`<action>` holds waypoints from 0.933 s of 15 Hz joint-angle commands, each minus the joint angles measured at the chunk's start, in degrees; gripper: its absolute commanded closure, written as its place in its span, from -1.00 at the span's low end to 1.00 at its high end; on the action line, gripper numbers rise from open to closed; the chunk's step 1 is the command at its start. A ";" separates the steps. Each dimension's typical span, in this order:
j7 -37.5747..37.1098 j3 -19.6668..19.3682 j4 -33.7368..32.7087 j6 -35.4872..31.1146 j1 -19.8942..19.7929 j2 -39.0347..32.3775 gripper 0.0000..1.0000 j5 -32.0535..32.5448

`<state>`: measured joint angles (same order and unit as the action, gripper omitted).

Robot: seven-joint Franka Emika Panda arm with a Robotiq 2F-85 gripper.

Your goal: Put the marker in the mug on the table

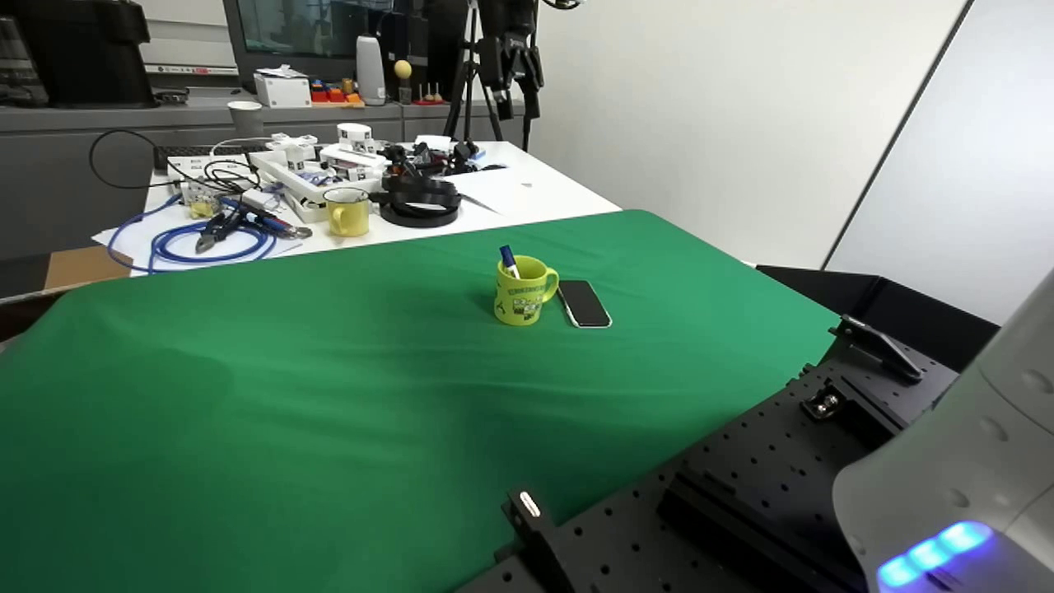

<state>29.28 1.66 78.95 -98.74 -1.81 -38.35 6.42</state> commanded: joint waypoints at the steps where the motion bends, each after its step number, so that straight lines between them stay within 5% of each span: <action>1: -0.41 0.92 -0.37 0.39 -0.48 -0.29 -1.00 0.41; 14: 4.61 1.04 -4.13 -2.80 -1.73 -7.91 -1.00 1.26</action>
<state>32.01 1.93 78.52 -101.74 -2.44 -42.51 6.91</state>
